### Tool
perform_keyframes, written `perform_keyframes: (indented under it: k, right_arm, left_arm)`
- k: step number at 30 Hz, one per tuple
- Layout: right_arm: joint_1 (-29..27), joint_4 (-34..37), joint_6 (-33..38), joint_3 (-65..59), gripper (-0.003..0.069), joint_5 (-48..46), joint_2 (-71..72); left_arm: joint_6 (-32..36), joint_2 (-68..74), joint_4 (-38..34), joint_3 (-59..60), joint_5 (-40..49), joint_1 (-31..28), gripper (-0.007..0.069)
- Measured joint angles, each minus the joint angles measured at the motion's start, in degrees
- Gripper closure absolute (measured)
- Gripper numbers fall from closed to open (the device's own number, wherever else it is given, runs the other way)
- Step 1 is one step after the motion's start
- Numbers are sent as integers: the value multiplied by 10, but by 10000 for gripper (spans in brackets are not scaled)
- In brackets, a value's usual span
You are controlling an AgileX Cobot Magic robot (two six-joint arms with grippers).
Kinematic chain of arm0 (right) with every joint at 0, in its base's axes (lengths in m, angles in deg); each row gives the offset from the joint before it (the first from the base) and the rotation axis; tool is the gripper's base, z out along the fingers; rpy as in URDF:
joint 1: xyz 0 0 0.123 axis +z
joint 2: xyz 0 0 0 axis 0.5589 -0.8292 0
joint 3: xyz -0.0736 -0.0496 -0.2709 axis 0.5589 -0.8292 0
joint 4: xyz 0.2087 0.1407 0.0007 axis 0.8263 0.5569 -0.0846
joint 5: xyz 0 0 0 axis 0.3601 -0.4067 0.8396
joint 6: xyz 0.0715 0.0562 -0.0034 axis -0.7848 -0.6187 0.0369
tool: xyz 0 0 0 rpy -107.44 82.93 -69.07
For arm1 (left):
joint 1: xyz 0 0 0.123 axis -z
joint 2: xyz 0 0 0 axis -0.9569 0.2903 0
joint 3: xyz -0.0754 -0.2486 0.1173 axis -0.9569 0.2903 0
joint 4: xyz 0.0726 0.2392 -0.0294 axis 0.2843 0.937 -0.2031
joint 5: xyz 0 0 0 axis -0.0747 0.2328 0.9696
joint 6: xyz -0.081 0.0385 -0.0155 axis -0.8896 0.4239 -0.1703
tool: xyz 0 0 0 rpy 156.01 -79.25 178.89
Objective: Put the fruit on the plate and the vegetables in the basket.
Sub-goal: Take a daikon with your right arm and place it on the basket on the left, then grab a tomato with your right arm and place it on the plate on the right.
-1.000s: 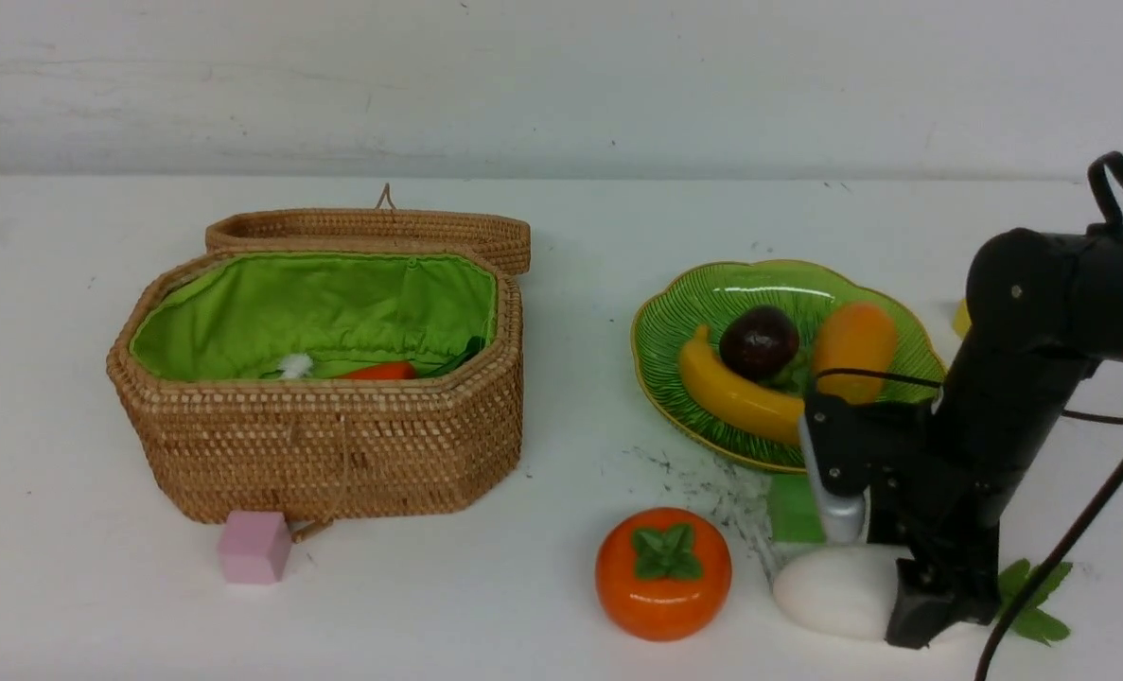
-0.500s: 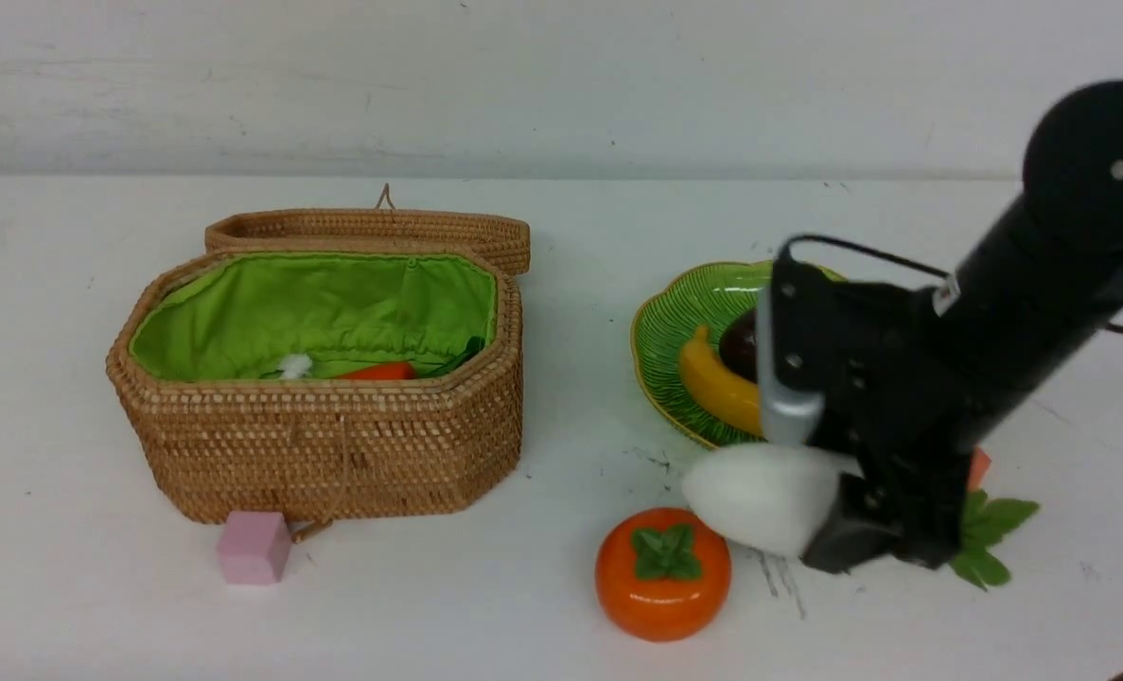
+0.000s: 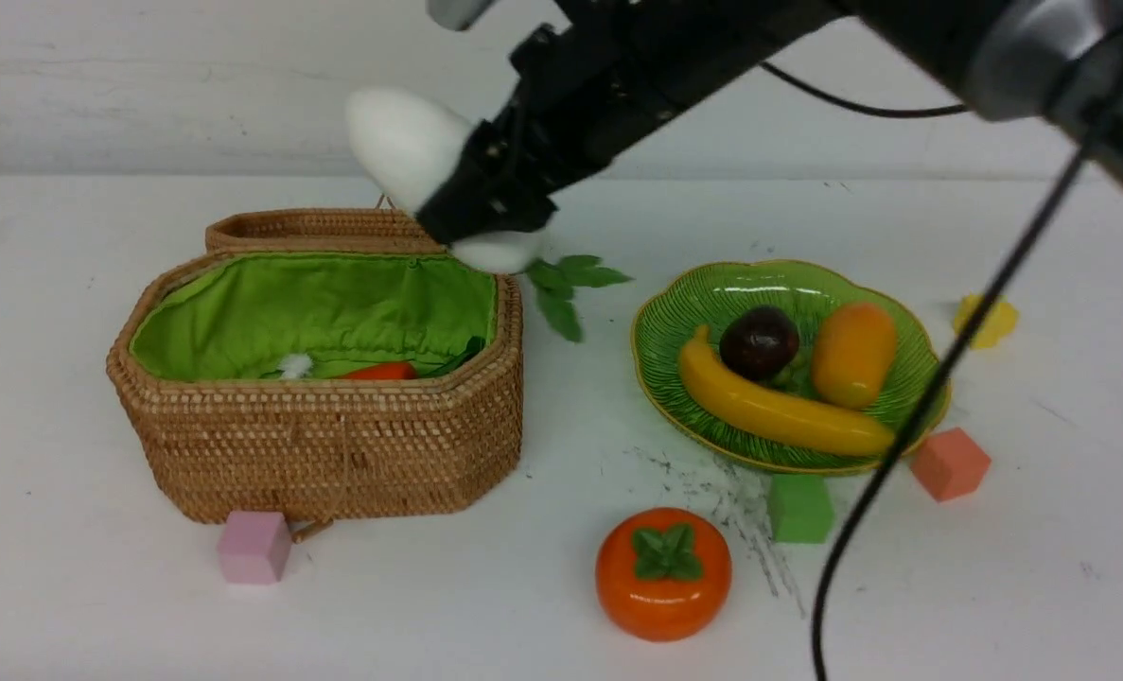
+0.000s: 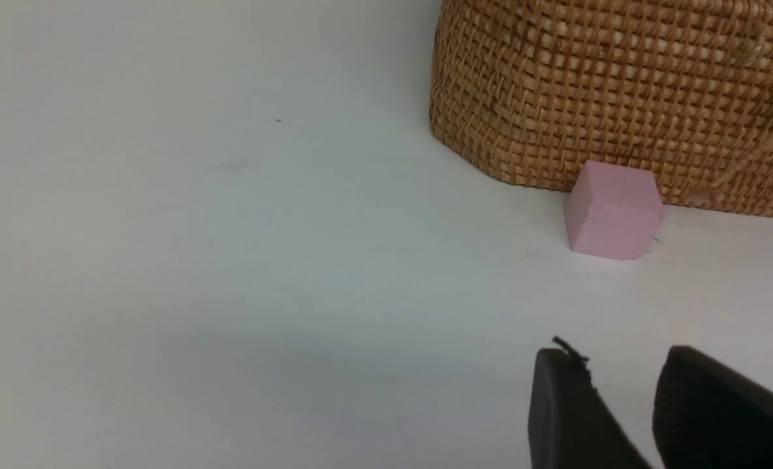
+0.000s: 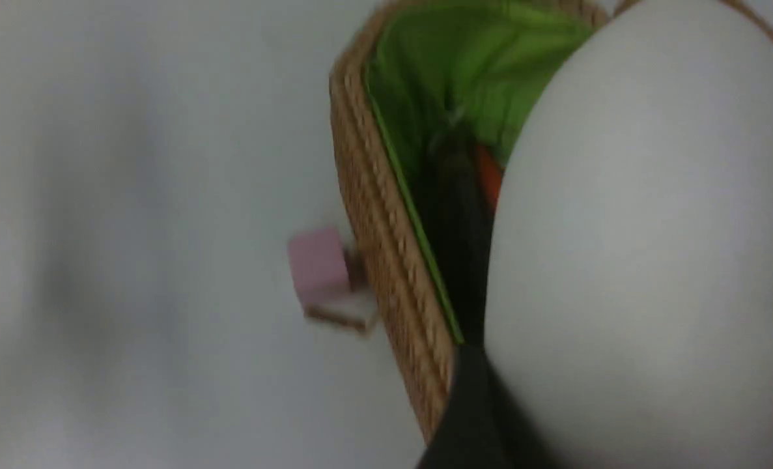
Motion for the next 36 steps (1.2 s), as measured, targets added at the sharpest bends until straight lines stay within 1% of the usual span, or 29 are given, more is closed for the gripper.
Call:
perform_keyframes:
  k: [1, 3, 6, 10, 12, 14, 15, 16, 17, 18, 19, 30, 33, 36]
  right_arm:
    - [5, 26, 0, 41, 120, 27, -47]
    - [13, 32, -1, 71, 120, 61, -88]
    - [32, 15, -2, 97, 120, 117, -134]
    - [54, -18, -2, 103, 120, 153, -157]
    - [60, -24, -2, 103, 120, 150, -158]
    - [63, -28, -2, 105, 99, 140, -158]
    - [63, -28, -2, 106, 69, 135, -158]
    - [62, -28, -2, 106, 21, 131, -158]
    - [62, -31, -2, 106, -1, 126, -157]
    - [62, -31, -2, 106, -1, 125, -157]
    - [61, -32, -2, 106, -18, 115, -156]
    - [56, -35, -2, 99, 10, 84, -94]
    - [49, -34, -3, 68, 19, 67, -51]
    - [21, -34, -21, -31, 32, 32, 38]
  left_arm:
    - [0, 0, 0, 0, 0, 0, 420]
    - [0, 0, 0, 0, 0, 0, 419]
    - [0, 0, 0, 0, 0, 0, 417]
    - [0, 0, 0, 0, 0, 0, 412]
    - [0, 0, 0, 0, 0, 0, 410]
    - [0, 0, 0, 0, 0, 0, 408]
    - [0, 0, 0, 0, 0, 0, 407]
    - [0, 0, 0, 0, 0, 0, 407]
    - [0, 0, 0, 0, 0, 0, 406]
    - [0, 0, 0, 0, 0, 0, 406]
    - [0, 0, 0, 0, 0, 0, 405]
    - [0, 0, 0, 0, 0, 0, 393]
    - [0, 0, 0, 0, 0, 0, 390]
    - [0, 0, 1, 0, 0, 0, 386]
